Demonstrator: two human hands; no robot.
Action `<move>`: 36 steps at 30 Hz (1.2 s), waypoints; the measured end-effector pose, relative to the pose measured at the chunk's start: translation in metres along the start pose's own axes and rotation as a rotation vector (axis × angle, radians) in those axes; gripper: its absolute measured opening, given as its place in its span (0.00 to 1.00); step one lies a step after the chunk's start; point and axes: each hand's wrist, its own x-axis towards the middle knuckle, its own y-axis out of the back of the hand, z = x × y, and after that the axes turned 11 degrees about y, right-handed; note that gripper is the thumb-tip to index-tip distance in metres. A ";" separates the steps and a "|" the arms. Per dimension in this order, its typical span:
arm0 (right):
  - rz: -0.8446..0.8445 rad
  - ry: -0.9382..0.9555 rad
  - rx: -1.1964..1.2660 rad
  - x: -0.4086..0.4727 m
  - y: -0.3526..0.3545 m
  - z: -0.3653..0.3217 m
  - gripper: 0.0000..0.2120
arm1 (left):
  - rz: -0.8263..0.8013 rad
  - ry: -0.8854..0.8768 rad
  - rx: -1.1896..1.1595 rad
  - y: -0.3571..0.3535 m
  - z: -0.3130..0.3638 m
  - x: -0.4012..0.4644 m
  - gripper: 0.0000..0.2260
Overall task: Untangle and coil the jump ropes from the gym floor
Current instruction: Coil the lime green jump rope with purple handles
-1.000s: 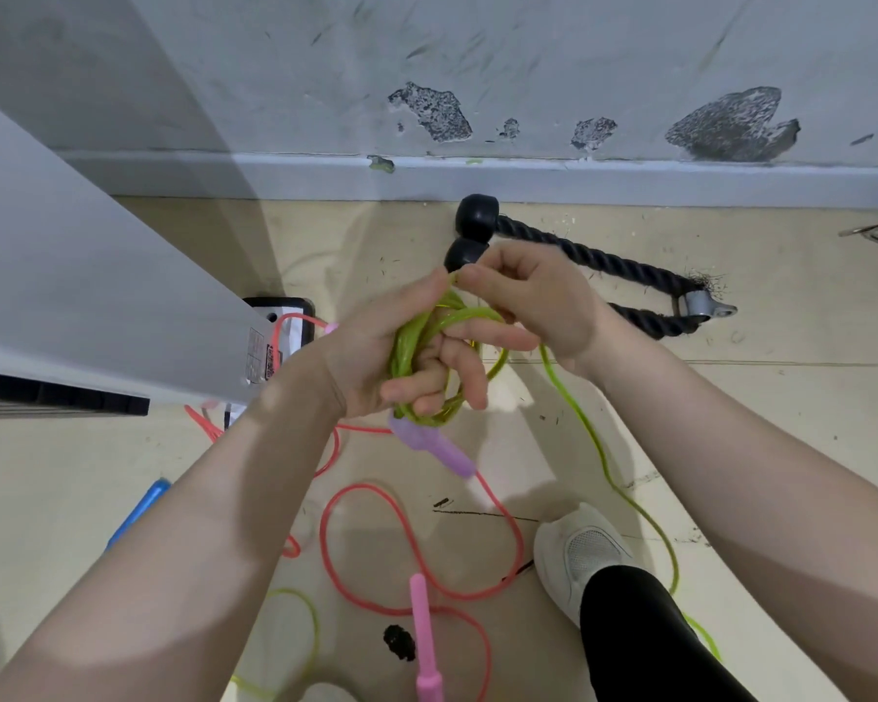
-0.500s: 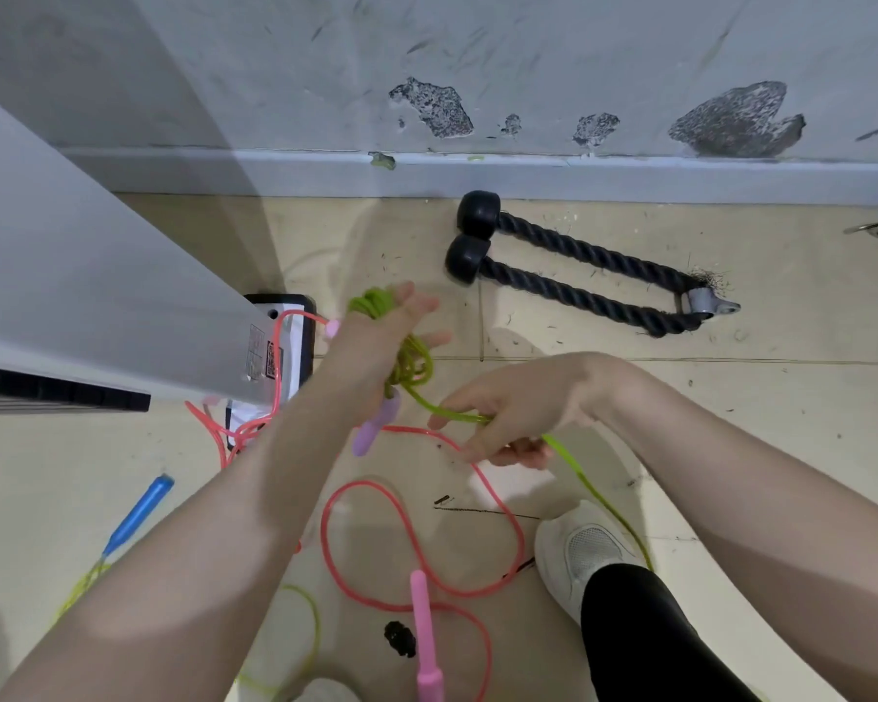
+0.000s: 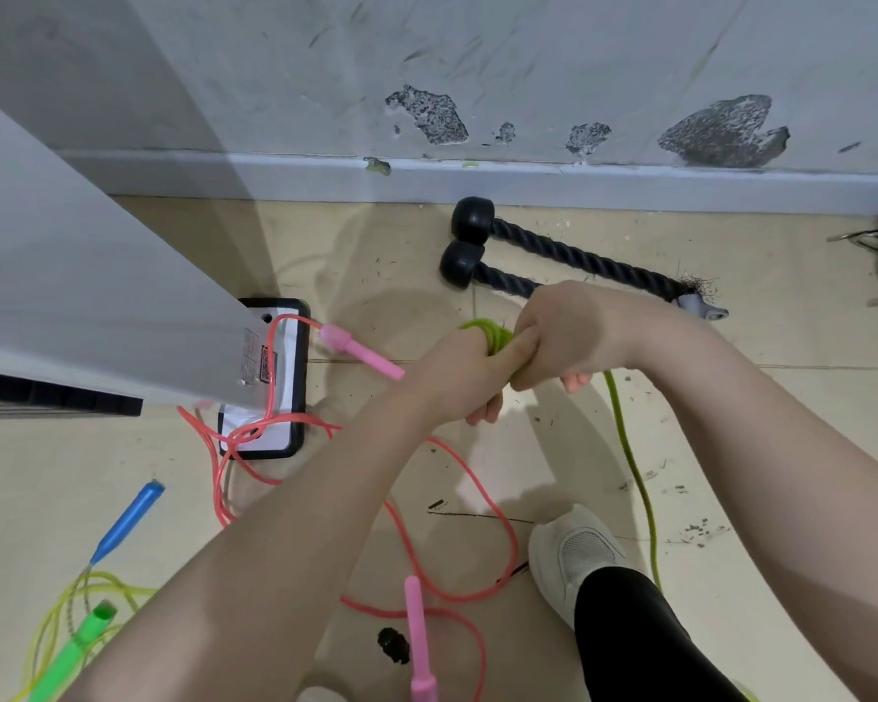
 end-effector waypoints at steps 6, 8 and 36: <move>-0.326 0.195 0.770 0.000 -0.022 0.039 0.03 | -0.642 0.032 -0.495 0.029 -0.035 -0.009 0.12; -0.377 0.115 0.979 0.003 -0.033 0.048 0.03 | -0.621 0.029 -0.698 0.031 -0.041 -0.007 0.14; 0.027 0.344 0.069 0.025 -0.030 -0.045 0.06 | 0.375 0.076 -0.849 0.065 -0.043 -0.004 0.20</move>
